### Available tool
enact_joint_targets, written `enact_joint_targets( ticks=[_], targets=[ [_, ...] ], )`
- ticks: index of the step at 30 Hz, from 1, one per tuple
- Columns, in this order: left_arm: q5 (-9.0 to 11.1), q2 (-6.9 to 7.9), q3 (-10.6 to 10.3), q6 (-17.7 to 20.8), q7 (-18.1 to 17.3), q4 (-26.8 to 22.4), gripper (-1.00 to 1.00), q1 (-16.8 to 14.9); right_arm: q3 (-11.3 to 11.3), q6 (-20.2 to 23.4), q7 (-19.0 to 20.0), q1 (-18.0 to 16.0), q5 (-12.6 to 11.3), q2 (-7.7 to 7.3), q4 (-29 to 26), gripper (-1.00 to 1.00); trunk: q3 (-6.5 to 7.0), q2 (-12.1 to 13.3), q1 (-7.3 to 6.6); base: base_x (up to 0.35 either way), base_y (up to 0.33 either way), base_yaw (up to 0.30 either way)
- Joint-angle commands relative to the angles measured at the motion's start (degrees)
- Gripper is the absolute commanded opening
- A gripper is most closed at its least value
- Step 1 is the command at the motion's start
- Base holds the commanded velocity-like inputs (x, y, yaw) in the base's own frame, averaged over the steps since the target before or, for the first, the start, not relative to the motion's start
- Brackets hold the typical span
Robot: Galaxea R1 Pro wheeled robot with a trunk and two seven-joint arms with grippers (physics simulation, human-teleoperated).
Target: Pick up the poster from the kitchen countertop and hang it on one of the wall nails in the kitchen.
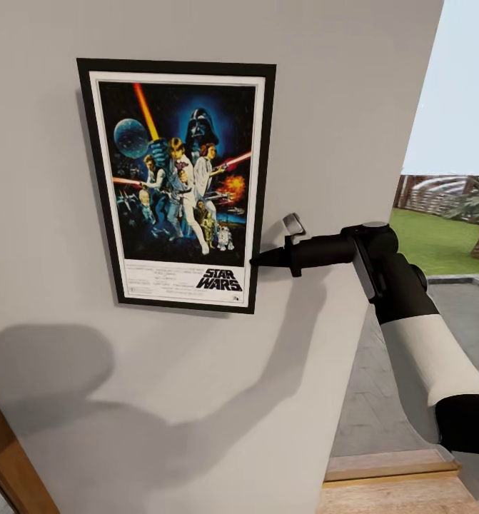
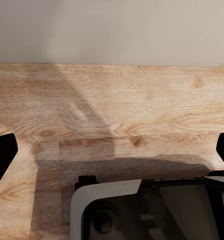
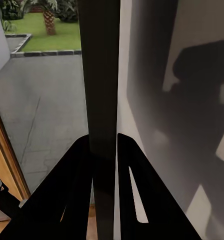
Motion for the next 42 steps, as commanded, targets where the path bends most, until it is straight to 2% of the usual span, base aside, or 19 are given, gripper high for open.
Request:
enact_joint_targets(
  ticks=[1,42],
  targets=[
    [-0.1,-0.03,0.2,-0.1,-0.3,0.0,1.0,0.0,0.1,0.7,0.2,0.0,-0.1,-0.04,0.0,-1.0,-0.01,0.0,0.02,0.0,0.0,0.0],
    [-0.1,-0.03,0.2,-0.1,-0.3,0.0,1.0,0.0,0.0,0.7,0.2,0.0,-0.1,-0.04,0.0,-1.0,-0.01,0.0,0.02,0.0,0.024,0.0]
  ],
)
